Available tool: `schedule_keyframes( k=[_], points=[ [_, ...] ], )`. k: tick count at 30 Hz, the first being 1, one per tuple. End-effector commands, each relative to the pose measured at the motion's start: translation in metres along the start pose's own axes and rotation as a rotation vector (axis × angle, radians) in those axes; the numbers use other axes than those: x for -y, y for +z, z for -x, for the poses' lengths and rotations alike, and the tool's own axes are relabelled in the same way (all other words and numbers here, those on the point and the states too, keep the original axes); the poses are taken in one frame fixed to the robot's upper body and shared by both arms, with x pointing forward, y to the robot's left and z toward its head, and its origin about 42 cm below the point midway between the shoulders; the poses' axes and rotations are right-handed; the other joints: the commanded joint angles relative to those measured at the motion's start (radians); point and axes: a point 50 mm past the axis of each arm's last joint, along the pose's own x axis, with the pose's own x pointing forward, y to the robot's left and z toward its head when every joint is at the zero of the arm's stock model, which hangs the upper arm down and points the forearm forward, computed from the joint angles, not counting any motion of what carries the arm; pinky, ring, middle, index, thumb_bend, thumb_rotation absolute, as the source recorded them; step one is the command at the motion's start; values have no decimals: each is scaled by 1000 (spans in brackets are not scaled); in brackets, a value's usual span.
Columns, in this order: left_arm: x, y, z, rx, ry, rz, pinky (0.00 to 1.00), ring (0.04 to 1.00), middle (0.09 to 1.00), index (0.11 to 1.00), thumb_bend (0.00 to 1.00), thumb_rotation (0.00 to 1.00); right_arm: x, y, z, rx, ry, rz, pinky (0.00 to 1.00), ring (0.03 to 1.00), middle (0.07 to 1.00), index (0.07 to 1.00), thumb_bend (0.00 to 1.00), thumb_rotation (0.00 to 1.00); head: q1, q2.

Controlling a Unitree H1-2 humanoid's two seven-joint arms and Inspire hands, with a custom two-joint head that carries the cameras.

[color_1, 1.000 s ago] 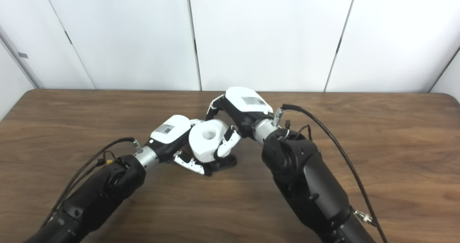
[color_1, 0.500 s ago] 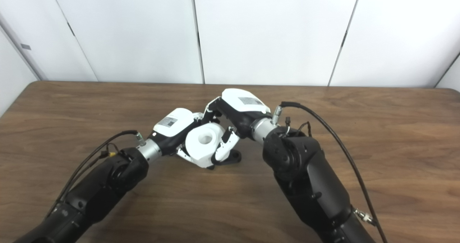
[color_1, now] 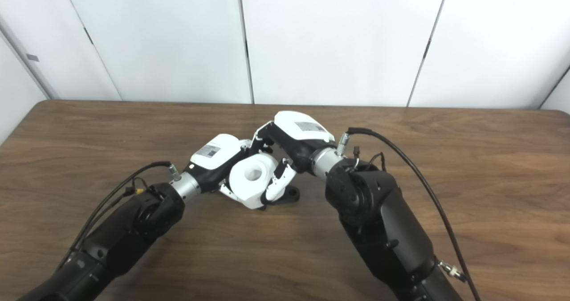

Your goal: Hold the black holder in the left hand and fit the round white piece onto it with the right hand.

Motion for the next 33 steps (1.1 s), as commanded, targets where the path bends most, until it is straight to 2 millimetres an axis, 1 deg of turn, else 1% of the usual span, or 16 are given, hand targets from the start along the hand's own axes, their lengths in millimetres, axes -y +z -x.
schedule_keyframes(
  k=[1, 12, 16, 18, 19, 20, 21, 25, 29, 30, 33],
  points=[
    [22, -11, 13, -59, -133, -17, 658, 812, 823, 499, 991, 242, 10, -2, -3, -18, -35, -3, 774, 804, 745, 481, 520, 133, 0, 1],
    [21, -11, 14, -51, -130, -15, 645, 806, 822, 488, 982, 246, 14, -7, -6, -41, -62, -34, 761, 816, 757, 482, 520, 133, 1, 4],
    [21, -11, 14, -55, -132, -13, 650, 806, 822, 484, 978, 223, 14, -8, -6, -42, -66, -36, 790, 821, 749, 482, 519, 133, 2, 5],
    [21, -11, 15, -53, -129, -16, 647, 803, 819, 481, 975, 210, 15, -8, -6, -42, -67, -37, 779, 816, 747, 482, 519, 134, 2, 6],
    [21, -11, 15, -53, -129, -17, 650, 807, 822, 483, 708, 131, 15, -9, -6, -43, -68, -38, 763, 812, 745, 482, 520, 134, 1, 5],
    [21, -11, 15, -53, -129, -17, 652, 808, 822, 483, 598, 98, 15, -9, -6, -42, -68, -39, 752, 809, 743, 482, 520, 134, 1, 6],
    [21, -11, 15, -52, -129, -17, 652, 809, 822, 484, 548, 82, 15, -9, -6, -42, -69, -40, 746, 807, 740, 482, 520, 134, 2, 6],
    [21, -11, 15, -52, -134, -20, 651, 812, 823, 483, 526, 74, 16, -8, -5, -39, -72, -43, 733, 803, 738, 481, 519, 134, 1, 5],
    [21, -11, 15, -50, -131, -25, 645, 809, 821, 482, 524, 72, 22, -7, -2, -30, -98, -59, 702, 782, 727, 481, 520, 133, 1, 5],
    [21, -11, 15, -50, -132, -25, 647, 811, 822, 482, 524, 72, 25, -7, -1, -28, -104, -61, 724, 786, 724, 481, 520, 132, 1, 5],
    [21, -12, 14, -51, -130, -19, 647, 810, 821, 482, 523, 72, 30, -6, 0, -17, -118, -64, 740, 786, 722, 481, 520, 132, 0, 4]
  ],
)
